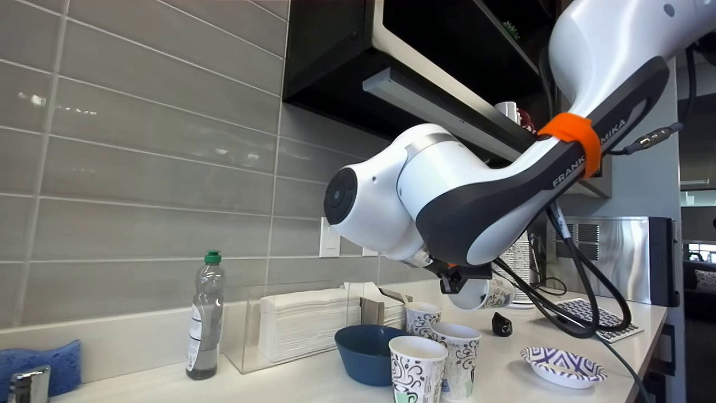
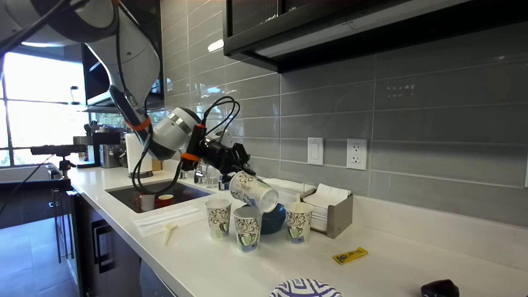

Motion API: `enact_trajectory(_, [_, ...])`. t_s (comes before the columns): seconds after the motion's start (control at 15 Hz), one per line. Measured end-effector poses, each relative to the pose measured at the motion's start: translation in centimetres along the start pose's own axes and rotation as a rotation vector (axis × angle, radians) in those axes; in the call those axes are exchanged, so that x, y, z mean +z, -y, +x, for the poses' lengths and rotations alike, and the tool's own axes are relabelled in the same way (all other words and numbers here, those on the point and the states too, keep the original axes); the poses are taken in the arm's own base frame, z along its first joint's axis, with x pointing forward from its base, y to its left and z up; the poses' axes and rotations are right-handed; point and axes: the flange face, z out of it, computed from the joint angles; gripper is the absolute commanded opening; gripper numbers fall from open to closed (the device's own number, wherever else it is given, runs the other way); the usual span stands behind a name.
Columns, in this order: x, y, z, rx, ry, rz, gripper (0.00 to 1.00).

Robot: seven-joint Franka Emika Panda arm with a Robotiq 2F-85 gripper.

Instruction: Pour the contents from one cup to the other

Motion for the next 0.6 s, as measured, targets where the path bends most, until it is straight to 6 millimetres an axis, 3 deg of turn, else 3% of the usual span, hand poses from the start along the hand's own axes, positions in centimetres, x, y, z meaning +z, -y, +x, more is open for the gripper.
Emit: enact_trajectory(0.6, [-0.7, 2.0, 1.3, -0.001, 0.035, -0.124, 0.01])
